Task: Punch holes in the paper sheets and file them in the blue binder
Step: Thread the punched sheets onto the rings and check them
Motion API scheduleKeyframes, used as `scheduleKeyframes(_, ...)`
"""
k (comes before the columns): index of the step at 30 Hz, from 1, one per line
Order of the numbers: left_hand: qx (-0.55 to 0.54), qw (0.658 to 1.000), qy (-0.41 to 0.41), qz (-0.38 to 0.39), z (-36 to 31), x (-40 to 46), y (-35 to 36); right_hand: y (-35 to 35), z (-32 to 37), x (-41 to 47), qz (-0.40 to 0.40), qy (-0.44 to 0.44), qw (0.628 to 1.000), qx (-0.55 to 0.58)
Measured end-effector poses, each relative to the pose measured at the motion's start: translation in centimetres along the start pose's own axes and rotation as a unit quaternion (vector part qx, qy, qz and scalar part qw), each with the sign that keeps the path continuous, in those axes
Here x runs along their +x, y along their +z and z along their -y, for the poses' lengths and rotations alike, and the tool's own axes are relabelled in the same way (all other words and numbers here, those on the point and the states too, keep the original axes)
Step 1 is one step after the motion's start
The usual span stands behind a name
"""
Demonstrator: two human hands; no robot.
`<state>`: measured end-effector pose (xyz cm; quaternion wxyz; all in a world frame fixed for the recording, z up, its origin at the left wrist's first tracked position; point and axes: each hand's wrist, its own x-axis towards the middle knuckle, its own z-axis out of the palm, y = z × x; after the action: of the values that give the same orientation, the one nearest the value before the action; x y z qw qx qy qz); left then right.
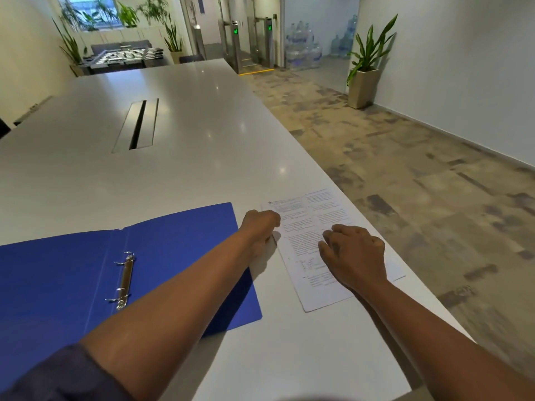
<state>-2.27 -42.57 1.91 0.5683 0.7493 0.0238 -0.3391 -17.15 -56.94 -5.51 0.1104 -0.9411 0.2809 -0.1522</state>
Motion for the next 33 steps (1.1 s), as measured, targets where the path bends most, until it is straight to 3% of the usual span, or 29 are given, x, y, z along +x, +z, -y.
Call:
scheduleKeyframes(7, -0.072, 0.996, -0.052, -0.017, -1.5, 0.9, 1.1, 0.2, -0.2, 0.2, -0.004, 0.005, 1.000, 0.012)
scheduleKeyframes(14, -0.057, 0.998, -0.013, -0.026, 0.3, 4.8, 4.6, 0.5, -0.5, 0.3, -0.012, 0.003, 1.000, 0.017)
scheduleKeyframes(18, -0.118, 0.992, -0.008, -0.040, 0.6, 3.1, 4.6, 0.9, -0.8, 0.5, -0.006, 0.003, 1.000, 0.023)
scheduleKeyframes(20, -0.063, 0.996, 0.005, -0.064, 0.8, 2.1, 4.5, 0.9, -0.9, 0.5, -0.006, 0.005, 1.000, 0.027)
scheduleKeyframes(23, 0.108, 0.990, 0.018, -0.093, 1.1, 0.8, 4.2, 1.0, -0.9, 0.5, -0.009, 0.006, 1.000, 0.023)
scheduleKeyframes(25, 0.128, 0.987, 0.028, -0.097, 1.1, 0.9, 4.1, 1.0, -0.8, 0.5, -0.009, 0.008, 1.000, 0.020)
scheduleKeyframes(33, -0.086, 0.996, -0.019, -0.029, -1.5, 2.2, 2.9, 0.9, -0.8, 0.5, -0.006, 0.009, 1.000, 0.021)
